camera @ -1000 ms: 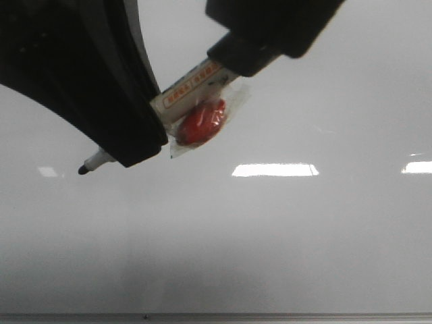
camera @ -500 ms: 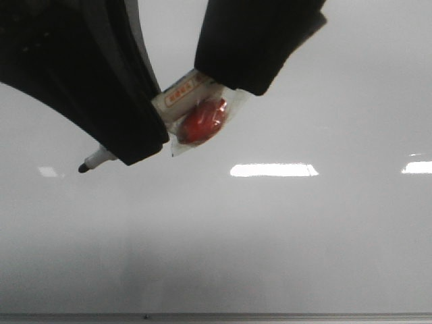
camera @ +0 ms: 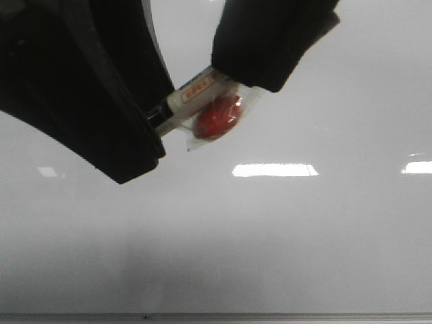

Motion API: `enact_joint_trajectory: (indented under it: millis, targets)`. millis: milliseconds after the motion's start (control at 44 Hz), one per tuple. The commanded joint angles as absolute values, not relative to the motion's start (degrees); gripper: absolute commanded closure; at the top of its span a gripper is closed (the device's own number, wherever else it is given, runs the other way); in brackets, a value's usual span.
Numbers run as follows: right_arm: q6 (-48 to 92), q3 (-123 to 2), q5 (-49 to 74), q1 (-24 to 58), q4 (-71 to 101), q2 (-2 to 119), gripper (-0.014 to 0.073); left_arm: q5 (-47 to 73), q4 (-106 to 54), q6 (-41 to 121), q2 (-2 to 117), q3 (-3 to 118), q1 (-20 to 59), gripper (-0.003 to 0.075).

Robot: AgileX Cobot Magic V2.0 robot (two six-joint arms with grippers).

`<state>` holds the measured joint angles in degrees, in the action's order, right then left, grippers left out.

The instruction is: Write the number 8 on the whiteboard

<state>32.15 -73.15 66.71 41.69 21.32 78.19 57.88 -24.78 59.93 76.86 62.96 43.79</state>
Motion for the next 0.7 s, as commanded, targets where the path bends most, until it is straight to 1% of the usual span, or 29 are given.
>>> enact_joint_trajectory:
  millis: [0,114,182,273,409,455,568,682]
  targets:
    - [32.8,-73.1,65.9,39.1,21.2,74.6,0.0660,55.5,-26.6,57.9,74.3,64.7,43.8,0.0213]
    - [32.8,-69.1,64.5,33.5,21.0,71.0,0.0660,54.9,-26.7,56.5,71.8,63.1,41.5,0.0248]
    - [32.8,-66.0,62.3,29.8,21.0,68.2,0.0660,54.8,-27.6,56.2,69.9,61.0,38.6,0.0299]
    - [32.8,-61.7,57.4,25.8,21.7,64.4,0.0660,54.6,-30.8,56.2,66.8,57.0,33.1,0.0411]
    - [32.8,-55.9,49.3,22.8,23.7,59.8,0.0660,53.3,-37.4,57.2,60.9,49.1,23.6,0.0668]
    - [32.8,-54.7,47.7,22.8,24.3,59.2,0.0660,52.7,-39.2,58.4,58.4,46.9,20.6,0.0733]
    - [32.8,-52.9,45.4,22.8,26.2,59.0,0.0660,49.8,-43.2,60.0,51.1,41.1,15.0,0.0739]
    - [32.8,-52.6,42.8,22.8,28.5,59.2,0.0660,45.8,-45.2,60.0,42.5,36.4,11.8,0.0739]
